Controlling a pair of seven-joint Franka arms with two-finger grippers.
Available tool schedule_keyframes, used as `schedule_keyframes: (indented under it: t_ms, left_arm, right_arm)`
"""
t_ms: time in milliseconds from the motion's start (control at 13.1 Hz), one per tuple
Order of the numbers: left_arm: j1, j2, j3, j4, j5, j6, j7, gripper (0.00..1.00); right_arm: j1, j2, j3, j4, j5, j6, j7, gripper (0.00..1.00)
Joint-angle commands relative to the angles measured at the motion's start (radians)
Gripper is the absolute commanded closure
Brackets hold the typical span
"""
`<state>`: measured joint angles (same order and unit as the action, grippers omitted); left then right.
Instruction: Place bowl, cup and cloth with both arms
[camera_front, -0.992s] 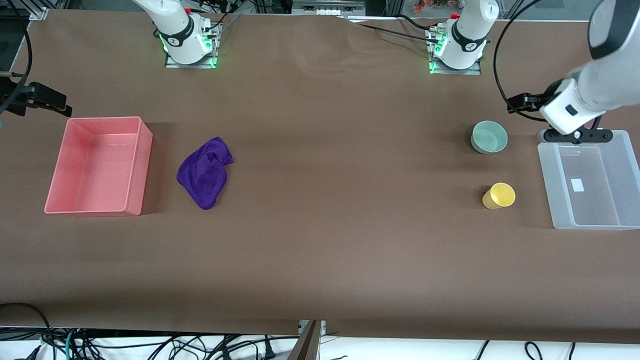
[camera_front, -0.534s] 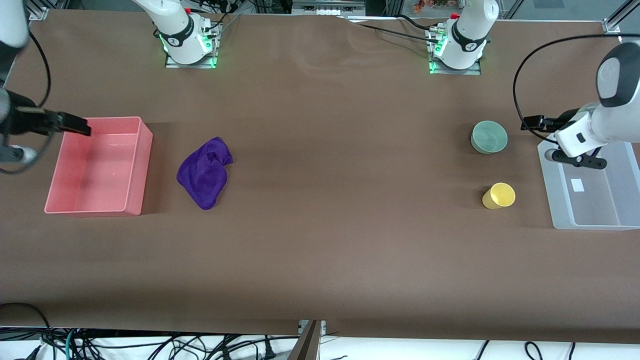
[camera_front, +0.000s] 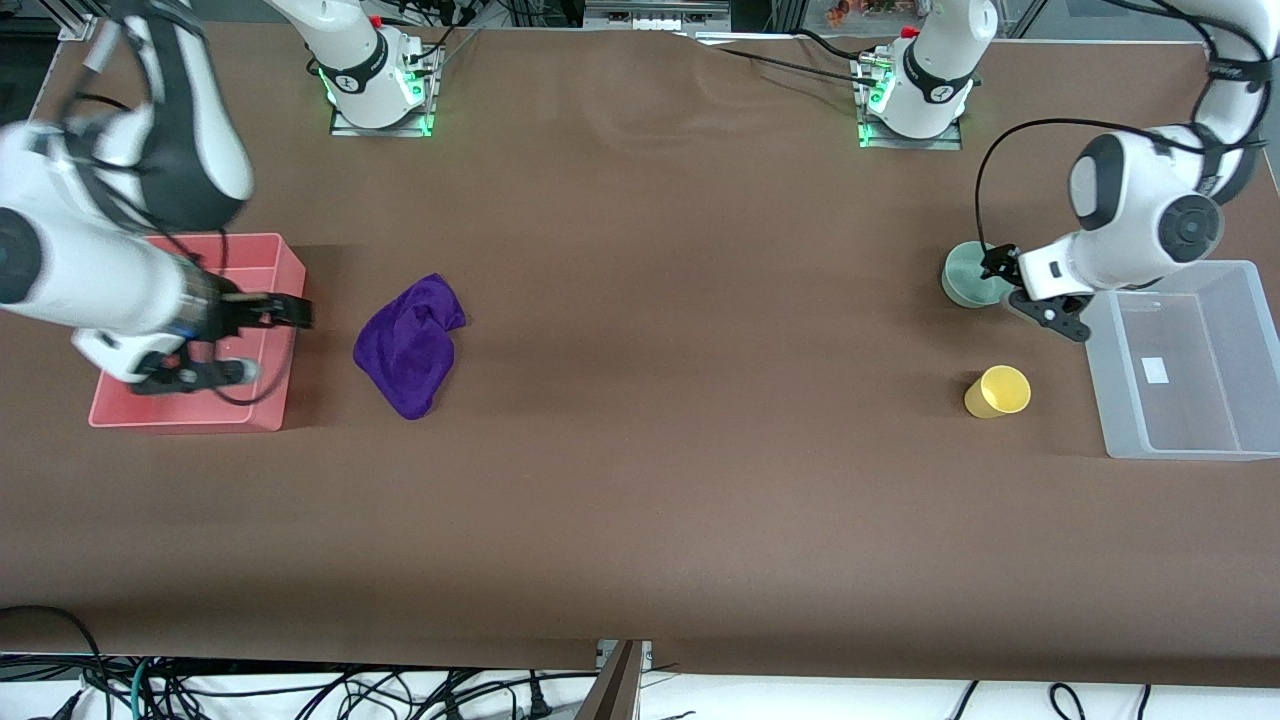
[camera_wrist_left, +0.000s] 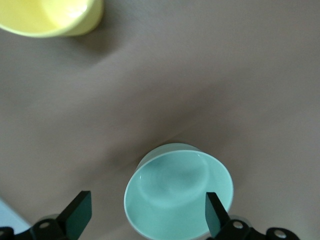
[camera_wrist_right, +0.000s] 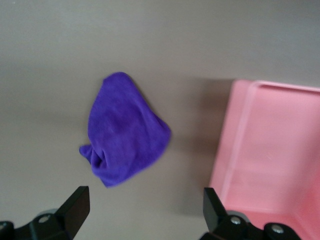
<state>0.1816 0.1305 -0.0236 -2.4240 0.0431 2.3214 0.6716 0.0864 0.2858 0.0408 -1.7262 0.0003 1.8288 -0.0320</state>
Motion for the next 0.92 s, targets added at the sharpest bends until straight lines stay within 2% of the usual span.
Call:
schedule_keyframes:
  t_ms: [0,76,153,229,305,458,534,840]
  left_arm:
    - [0.038,0.060,-0.010,-0.009,0.018,0.101,0.187,0.00]
    - [0.041,0.073,-0.009,-0.009,0.018,0.102,0.244,0.00]
    - [0.047,0.092,-0.010,-0.009,0.018,0.105,0.261,0.04]
    - [0.051,0.112,-0.010,-0.007,0.018,0.107,0.276,0.24]
    - [0.053,0.126,-0.010,-0.007,0.018,0.108,0.302,0.54]
    - [0.053,0.133,-0.010,-0.003,0.018,0.108,0.339,0.97]
    - [0.053,0.133,-0.010,0.002,0.018,0.108,0.361,1.00]
    - [0.053,0.126,-0.010,0.022,0.018,0.098,0.404,1.00]
  right_arm:
    - [0.003,0.041,0.040,-0.107,0.009,0.163,0.006,0.00]
    - [0.004,0.074,0.060,-0.118,0.009,0.203,0.006,0.00]
    - [0.013,0.113,0.073,-0.121,0.009,0.231,0.006,0.00]
    - [0.025,0.139,0.074,-0.124,0.009,0.250,0.006,0.00]
    - [0.035,0.153,0.074,-0.144,0.009,0.271,0.006,0.00]
    - [0.046,0.159,0.074,-0.209,0.009,0.326,0.006,0.00]
    - [0.046,0.161,0.074,-0.228,0.009,0.325,0.006,0.00]
    - [0.050,0.188,0.076,-0.279,0.009,0.297,0.006,0.00]
